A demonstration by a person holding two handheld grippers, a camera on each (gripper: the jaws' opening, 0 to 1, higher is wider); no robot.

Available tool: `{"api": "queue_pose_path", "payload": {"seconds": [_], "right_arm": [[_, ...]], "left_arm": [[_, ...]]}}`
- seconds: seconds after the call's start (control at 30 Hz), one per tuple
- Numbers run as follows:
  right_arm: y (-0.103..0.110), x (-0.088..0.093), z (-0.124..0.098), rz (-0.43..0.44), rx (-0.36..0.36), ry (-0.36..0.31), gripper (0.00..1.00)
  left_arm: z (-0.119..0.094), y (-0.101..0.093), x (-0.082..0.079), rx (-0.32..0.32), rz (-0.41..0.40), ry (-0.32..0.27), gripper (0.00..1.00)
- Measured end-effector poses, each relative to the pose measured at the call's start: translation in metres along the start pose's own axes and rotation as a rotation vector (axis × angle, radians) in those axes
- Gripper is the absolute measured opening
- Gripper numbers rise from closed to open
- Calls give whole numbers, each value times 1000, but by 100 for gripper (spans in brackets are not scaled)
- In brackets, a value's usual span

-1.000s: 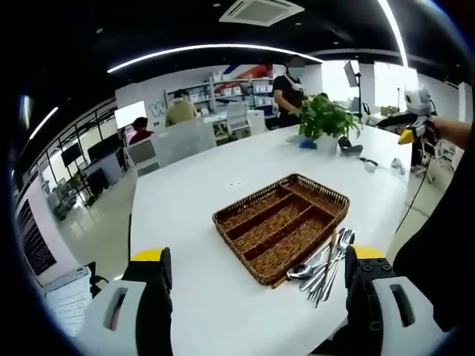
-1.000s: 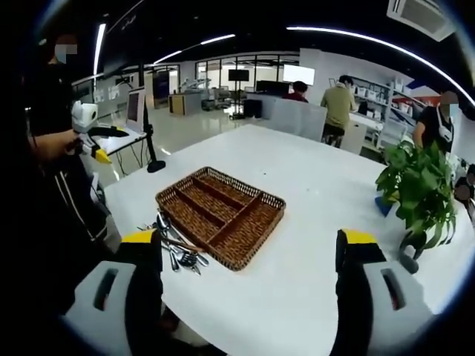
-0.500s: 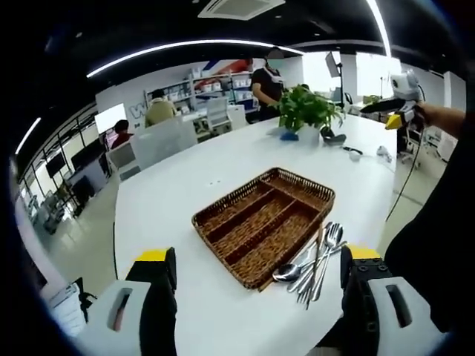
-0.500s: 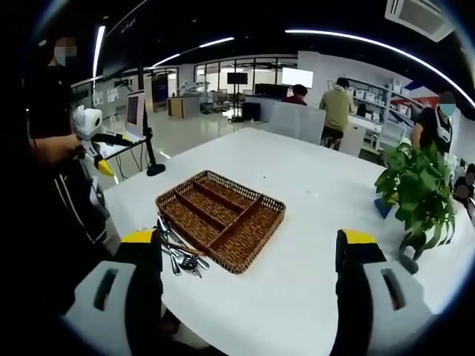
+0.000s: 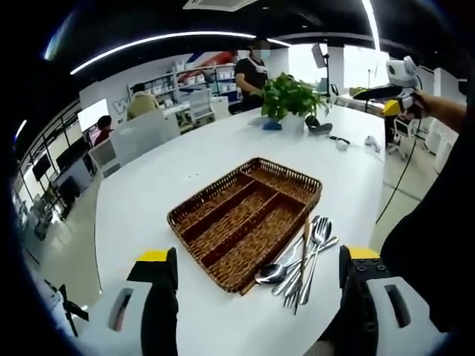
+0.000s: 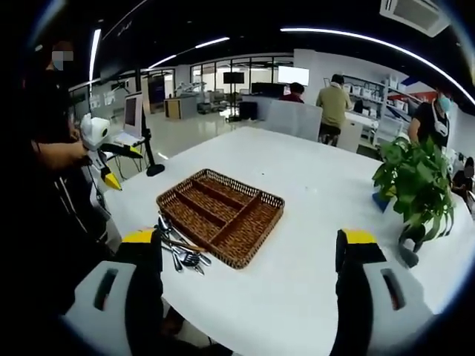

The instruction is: Arrange the knives, forks, and spoons in their matching storage slots by inserting each utensil handle-first until every utensil is classified and aligned in the correct compartment

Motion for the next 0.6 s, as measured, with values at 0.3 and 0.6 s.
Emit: {"api": "queue_pose_path", "payload": {"seconds": [0.3,0.6], "right_arm": [[1,3,-3,-2,2,1,100],[4,-4,-6,16,23,-21,100]], "left_arm": [[22,-16,7,71,28,44,82],[51,-31,17,156,39,92,73]]}}
Point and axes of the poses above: the point that each gripper's makers call its tool centre point, and the gripper's own axes: z roughly forward along the fingers, y roughly to its left, x roughly out of its underside, the point moved 8 cm from there along -z, roughly backward along the fingers, and after that the axes turned 8 degrees about -y, right-handed, at the moved point
